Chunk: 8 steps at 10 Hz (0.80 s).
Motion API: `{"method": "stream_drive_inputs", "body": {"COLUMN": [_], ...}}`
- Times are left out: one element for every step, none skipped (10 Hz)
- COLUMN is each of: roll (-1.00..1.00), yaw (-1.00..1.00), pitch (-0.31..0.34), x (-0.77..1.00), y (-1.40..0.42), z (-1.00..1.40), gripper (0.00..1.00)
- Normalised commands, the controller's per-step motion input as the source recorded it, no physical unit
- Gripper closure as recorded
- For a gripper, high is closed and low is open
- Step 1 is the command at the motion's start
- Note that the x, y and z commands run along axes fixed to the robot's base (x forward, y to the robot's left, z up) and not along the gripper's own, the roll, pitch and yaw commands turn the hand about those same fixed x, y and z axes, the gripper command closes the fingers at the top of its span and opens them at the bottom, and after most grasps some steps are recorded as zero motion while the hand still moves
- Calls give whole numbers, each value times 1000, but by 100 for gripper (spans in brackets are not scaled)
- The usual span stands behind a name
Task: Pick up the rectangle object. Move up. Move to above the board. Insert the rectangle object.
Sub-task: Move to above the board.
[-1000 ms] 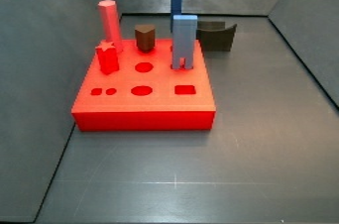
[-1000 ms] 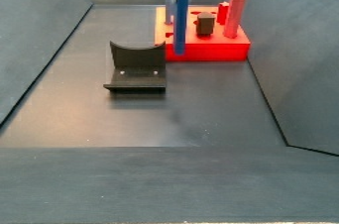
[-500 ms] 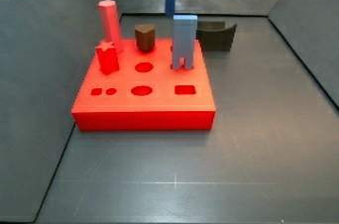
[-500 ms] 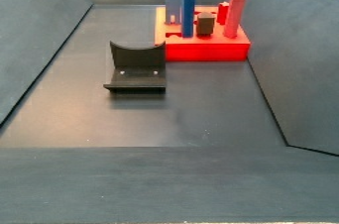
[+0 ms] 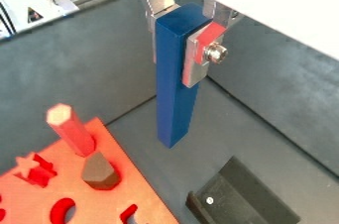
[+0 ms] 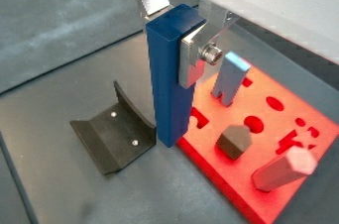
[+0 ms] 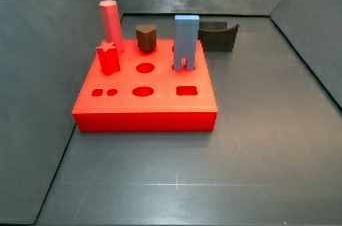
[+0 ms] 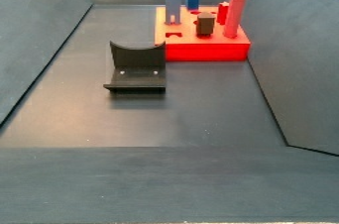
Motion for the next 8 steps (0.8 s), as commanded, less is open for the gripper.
{"method": "stream_drive_inputs", "body": {"roll": [134,162,151,68,49,33,8,13], "yaw": [-581,-476,-353,-165,-76,-45,-18,-10], "pitch": [71,60,47,39,45,51,48,54], "x": [-64,-65,-67,-63,-59,-59,-51,-48], "y": [-1000,-1000,-1000,-1000,-1000,-1000,-1000,-1000], "z": [192,193,199,200,202,212,215,220], "gripper": [100,100,100,100,100,100,100,100]}}
